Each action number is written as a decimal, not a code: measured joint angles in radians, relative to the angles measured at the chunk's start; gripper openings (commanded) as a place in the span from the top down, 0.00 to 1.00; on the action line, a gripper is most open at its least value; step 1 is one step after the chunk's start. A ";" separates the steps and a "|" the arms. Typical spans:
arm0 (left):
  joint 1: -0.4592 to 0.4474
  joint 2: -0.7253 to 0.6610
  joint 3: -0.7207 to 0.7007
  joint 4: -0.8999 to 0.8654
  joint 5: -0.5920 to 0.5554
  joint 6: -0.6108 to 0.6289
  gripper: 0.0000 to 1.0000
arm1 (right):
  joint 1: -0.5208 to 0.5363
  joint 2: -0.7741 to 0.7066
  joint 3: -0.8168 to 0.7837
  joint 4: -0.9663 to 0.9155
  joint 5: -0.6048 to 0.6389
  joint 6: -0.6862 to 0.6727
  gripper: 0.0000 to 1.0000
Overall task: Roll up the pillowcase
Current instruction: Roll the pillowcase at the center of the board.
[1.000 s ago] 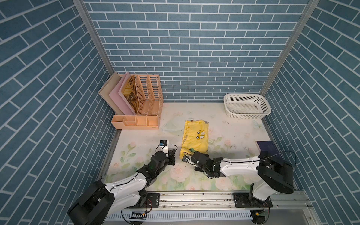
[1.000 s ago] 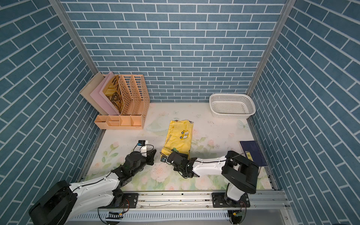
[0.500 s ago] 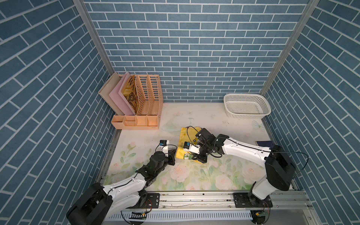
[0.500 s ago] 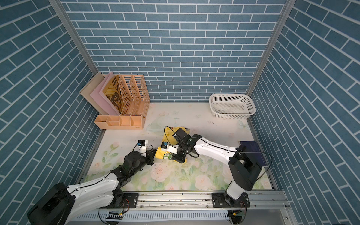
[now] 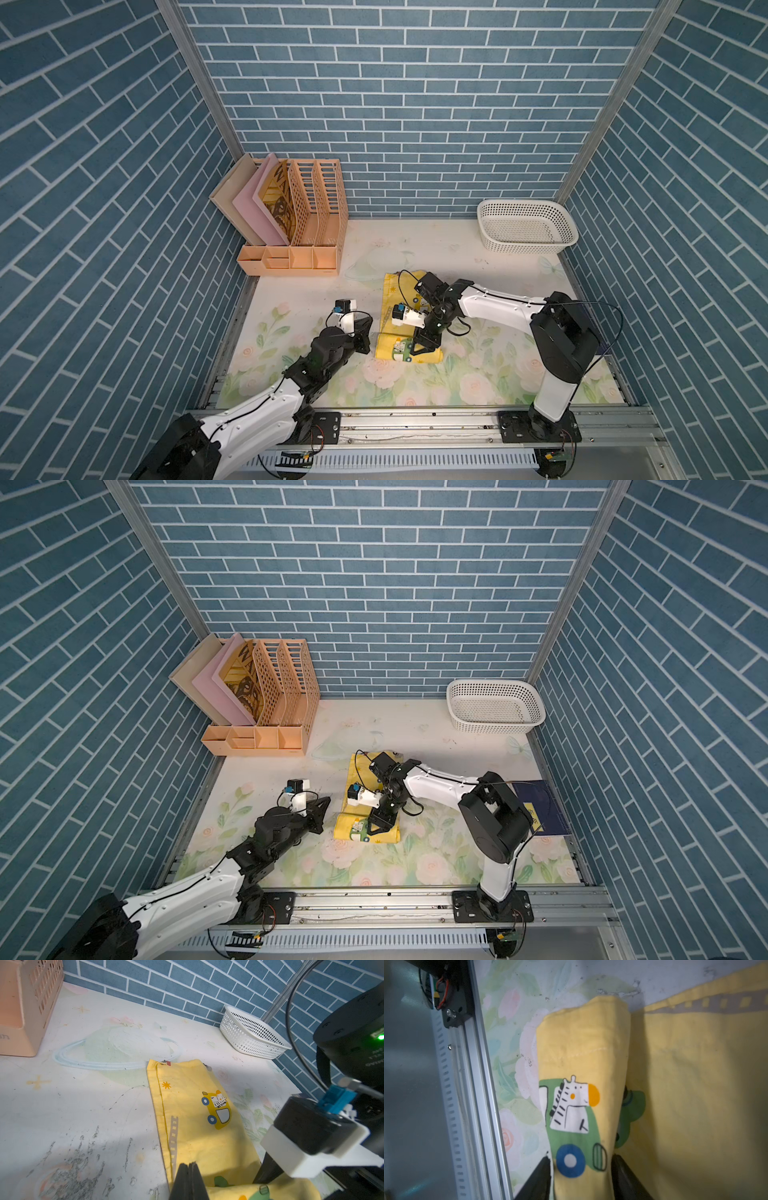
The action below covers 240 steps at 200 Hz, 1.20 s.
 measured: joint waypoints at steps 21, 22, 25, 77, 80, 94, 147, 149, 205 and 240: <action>0.001 0.026 0.000 -0.001 0.003 0.005 1.00 | 0.003 -0.037 -0.036 0.024 -0.023 0.003 0.30; 0.001 0.027 0.000 -0.001 0.003 0.005 1.00 | 0.003 -0.039 -0.037 0.024 -0.024 0.003 0.30; 0.001 0.032 0.000 -0.001 0.004 0.006 1.00 | 0.003 -0.045 -0.042 0.027 -0.025 0.003 0.30; 0.001 0.060 0.009 -0.016 0.009 0.013 1.00 | 0.057 -0.261 -0.173 0.163 0.157 0.058 0.35; 0.001 0.058 0.010 -0.017 0.008 0.014 1.00 | 0.076 -0.284 -0.187 0.178 0.196 0.058 0.38; 0.001 0.047 0.010 -0.023 -0.006 0.013 1.00 | 0.222 -0.389 -0.252 0.261 0.364 0.055 0.54; 0.073 0.033 0.010 -0.043 -0.038 -0.040 1.00 | 0.602 -0.443 -0.449 0.464 0.793 0.130 0.30; 0.075 0.032 0.010 -0.045 -0.038 -0.041 1.00 | 0.612 -0.437 -0.451 0.466 0.807 0.131 0.30; 0.090 -0.007 -0.002 -0.061 -0.026 -0.061 1.00 | 0.711 -0.246 -0.463 0.563 1.117 0.178 0.25; 0.092 -0.035 -0.028 -0.064 -0.018 -0.073 1.00 | 0.706 -0.170 -0.464 0.616 1.208 0.205 0.28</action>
